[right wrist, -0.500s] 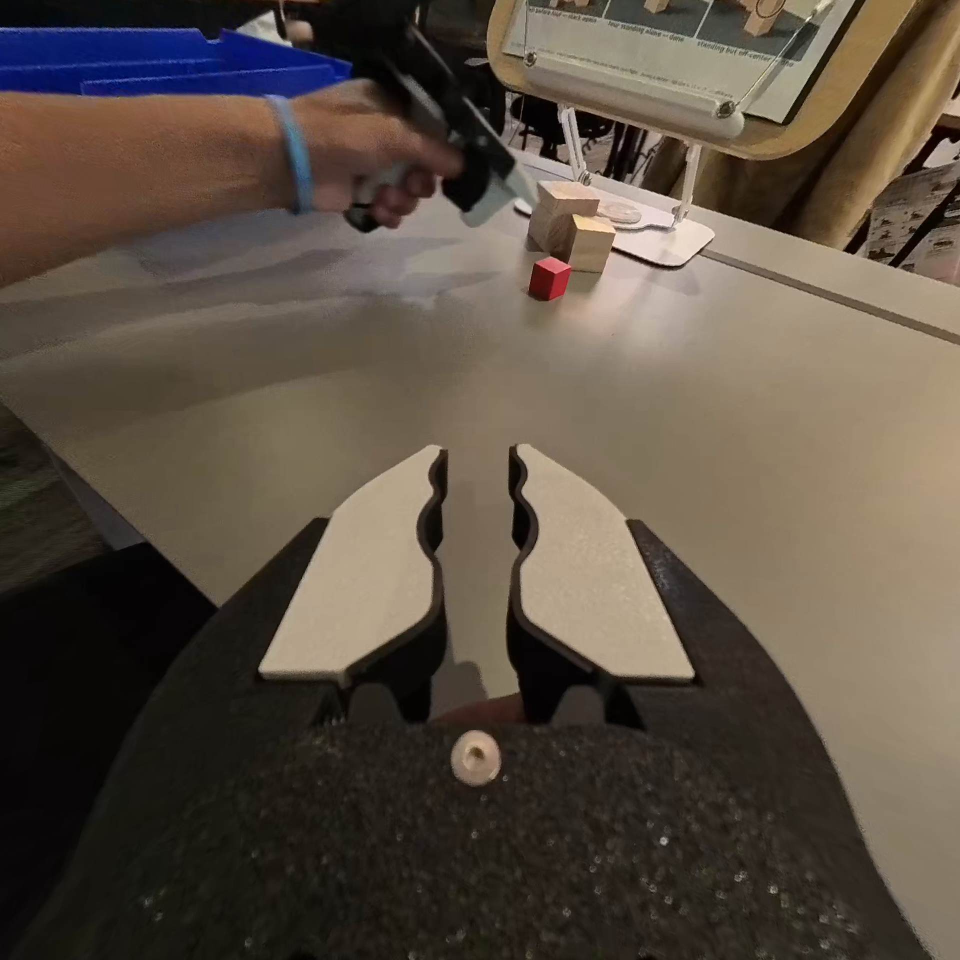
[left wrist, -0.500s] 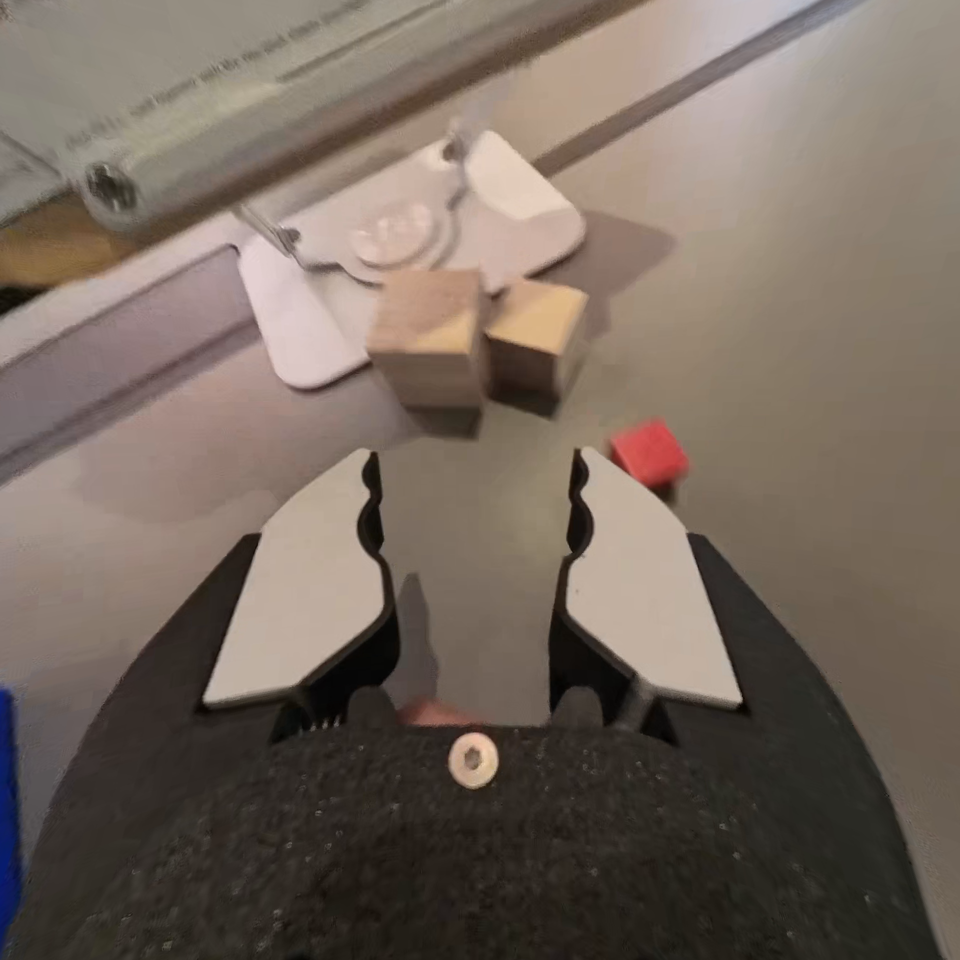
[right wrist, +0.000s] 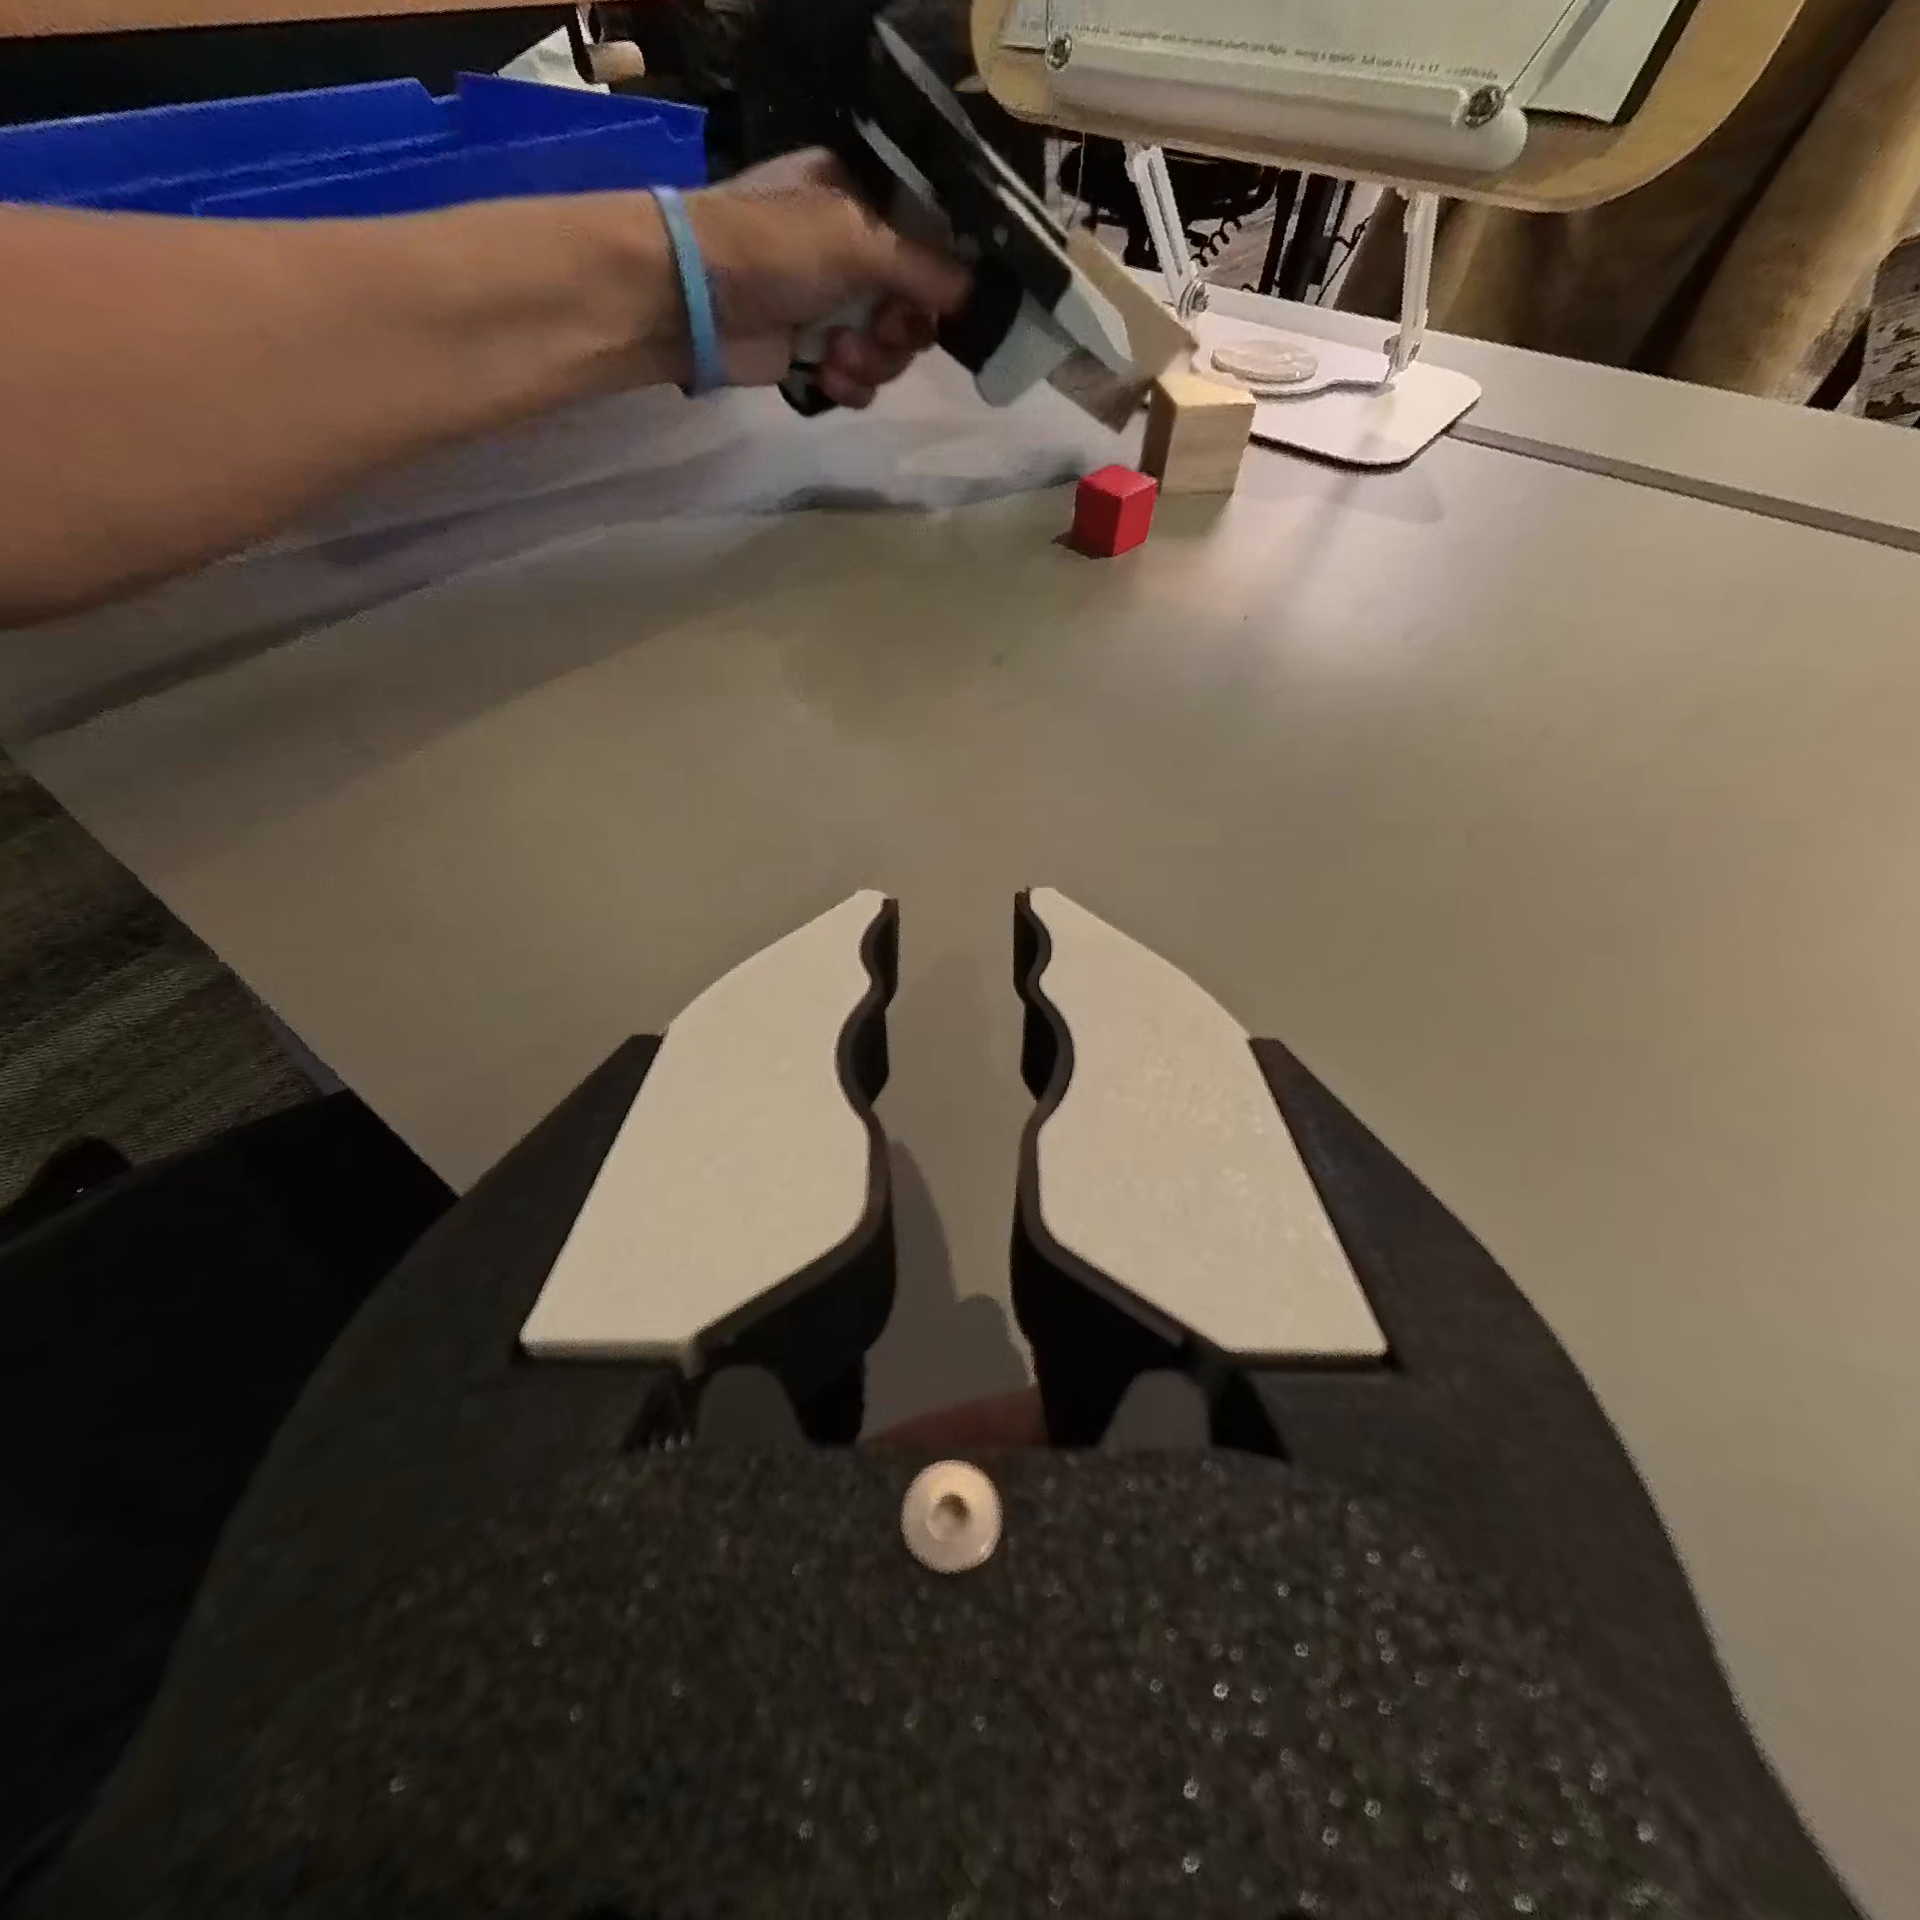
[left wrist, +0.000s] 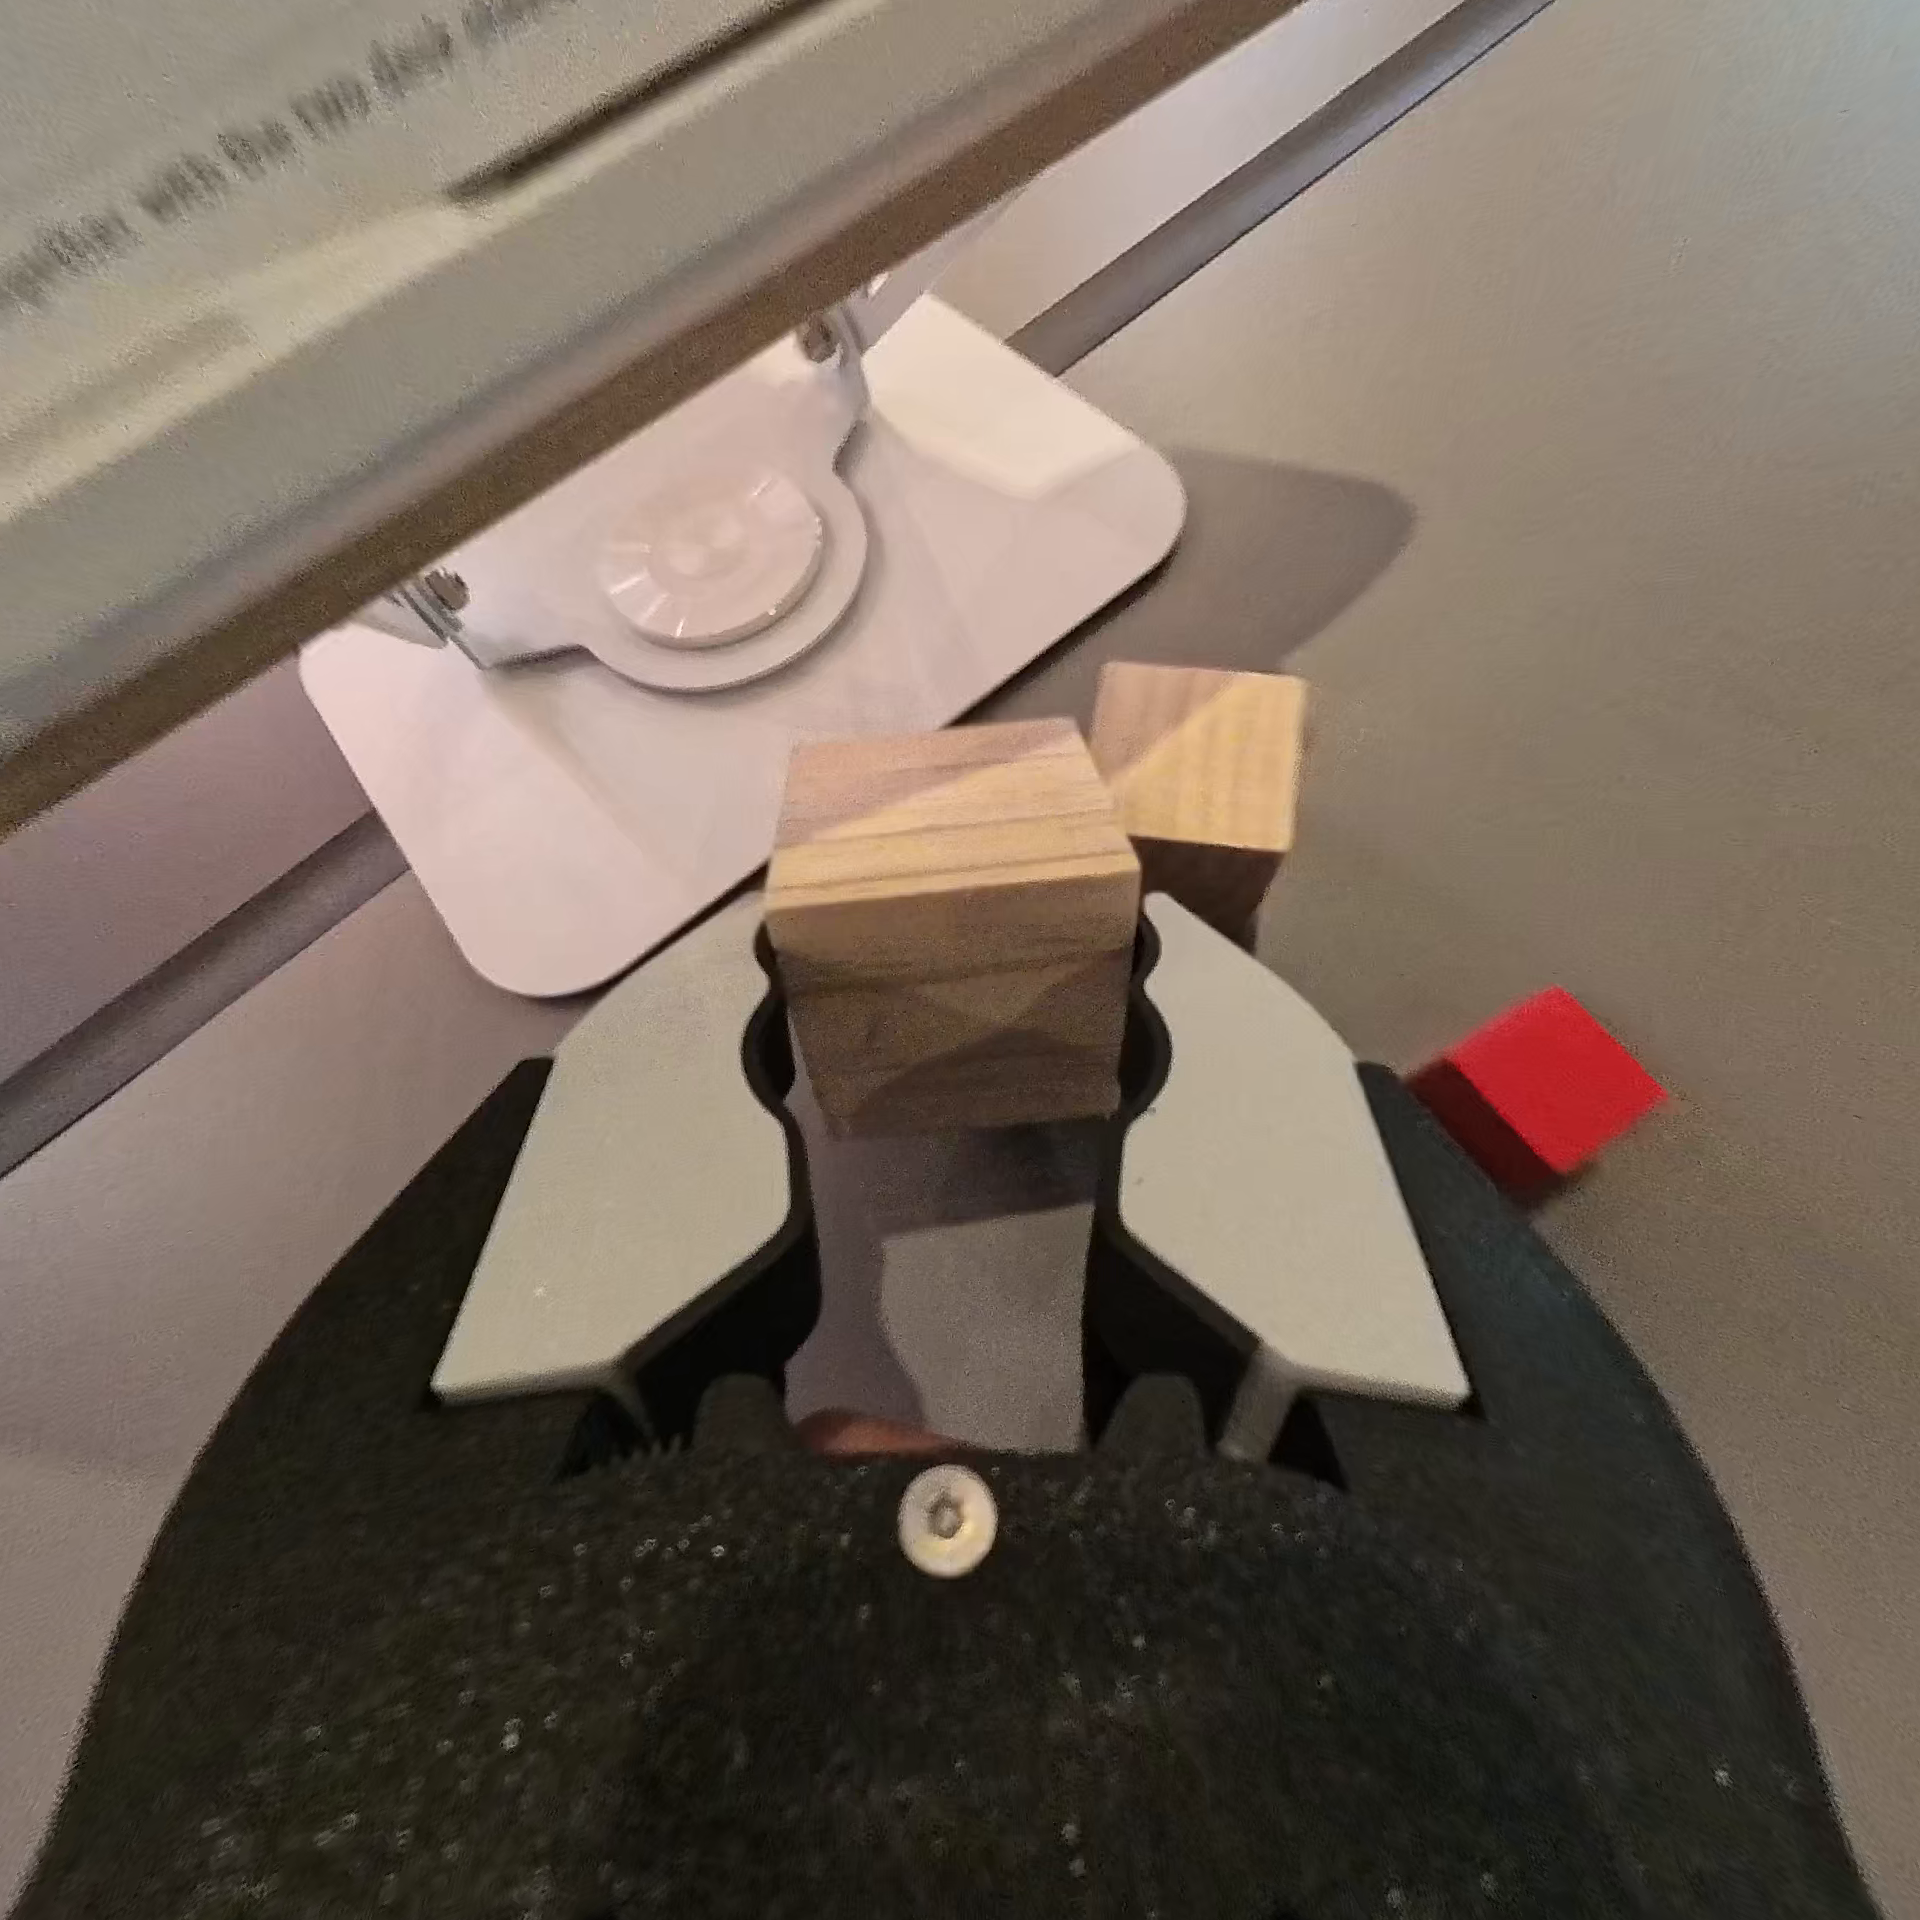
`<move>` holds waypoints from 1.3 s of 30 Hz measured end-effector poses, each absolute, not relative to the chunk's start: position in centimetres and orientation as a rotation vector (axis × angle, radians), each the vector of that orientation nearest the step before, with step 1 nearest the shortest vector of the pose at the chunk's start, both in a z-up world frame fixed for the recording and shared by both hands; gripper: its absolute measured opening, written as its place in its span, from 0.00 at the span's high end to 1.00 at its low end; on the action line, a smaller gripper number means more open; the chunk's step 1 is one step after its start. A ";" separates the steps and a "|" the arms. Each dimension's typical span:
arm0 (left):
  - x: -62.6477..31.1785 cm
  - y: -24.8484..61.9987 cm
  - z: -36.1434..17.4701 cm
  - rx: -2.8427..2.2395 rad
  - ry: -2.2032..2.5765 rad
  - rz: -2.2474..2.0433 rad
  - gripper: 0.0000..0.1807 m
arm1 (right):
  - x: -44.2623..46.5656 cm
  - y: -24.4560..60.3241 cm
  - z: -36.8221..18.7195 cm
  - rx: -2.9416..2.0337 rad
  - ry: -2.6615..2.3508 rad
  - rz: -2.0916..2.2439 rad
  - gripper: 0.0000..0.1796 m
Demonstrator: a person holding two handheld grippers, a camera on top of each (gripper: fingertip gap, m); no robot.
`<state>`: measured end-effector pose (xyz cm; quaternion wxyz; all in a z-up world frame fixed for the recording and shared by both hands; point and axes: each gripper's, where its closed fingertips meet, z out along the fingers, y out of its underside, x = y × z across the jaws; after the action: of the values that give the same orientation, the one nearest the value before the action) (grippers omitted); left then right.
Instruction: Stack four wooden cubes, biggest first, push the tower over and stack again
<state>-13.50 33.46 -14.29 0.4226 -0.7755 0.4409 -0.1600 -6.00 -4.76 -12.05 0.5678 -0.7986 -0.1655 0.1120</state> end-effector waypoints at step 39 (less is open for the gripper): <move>-15.6 13.5 -15.7 -2.008 2.502 0.047 0.61 | -8.4 -5.3 -12.0 -1.875 -0.495 0.235 0.89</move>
<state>-15.60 13.54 -15.75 -0.0333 -0.6255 0.7794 0.0146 -8.38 -5.29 -12.04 0.5599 -0.7953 -0.2099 0.0996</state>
